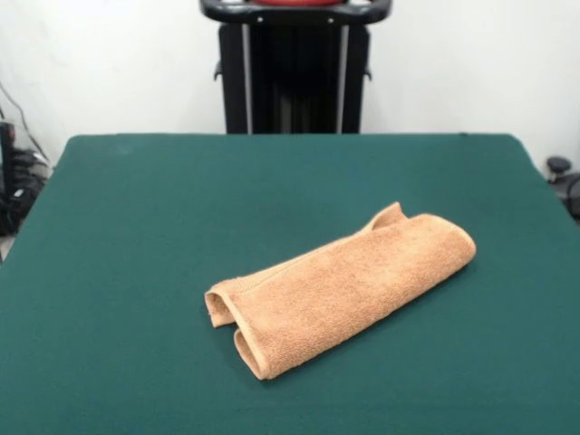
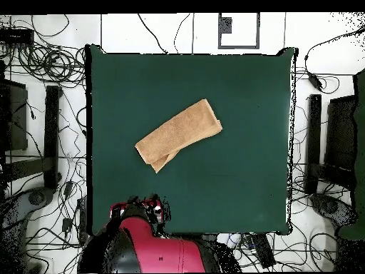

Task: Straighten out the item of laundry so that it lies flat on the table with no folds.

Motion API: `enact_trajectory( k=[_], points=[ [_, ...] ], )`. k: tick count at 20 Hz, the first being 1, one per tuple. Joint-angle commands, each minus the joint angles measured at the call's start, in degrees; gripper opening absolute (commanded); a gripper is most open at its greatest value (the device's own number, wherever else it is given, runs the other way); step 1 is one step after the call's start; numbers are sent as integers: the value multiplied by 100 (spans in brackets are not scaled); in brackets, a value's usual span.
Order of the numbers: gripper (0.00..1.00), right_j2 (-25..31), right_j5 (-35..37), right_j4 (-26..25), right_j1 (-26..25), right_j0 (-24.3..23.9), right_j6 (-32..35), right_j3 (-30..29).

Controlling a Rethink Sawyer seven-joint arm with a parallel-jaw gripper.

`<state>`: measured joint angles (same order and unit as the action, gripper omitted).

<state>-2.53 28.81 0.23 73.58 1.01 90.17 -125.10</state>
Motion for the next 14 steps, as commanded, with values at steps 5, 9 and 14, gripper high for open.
enact_trajectory(
  k=[5, 9, 14],
  points=[
    [100, 234, 907, 110, -388, -204, 671, -20],
    [100, 343, 214, -31, -982, -266, 754, -102],
    [100, 371, -526, -278, -1736, -270, 830, 16]
  ],
)
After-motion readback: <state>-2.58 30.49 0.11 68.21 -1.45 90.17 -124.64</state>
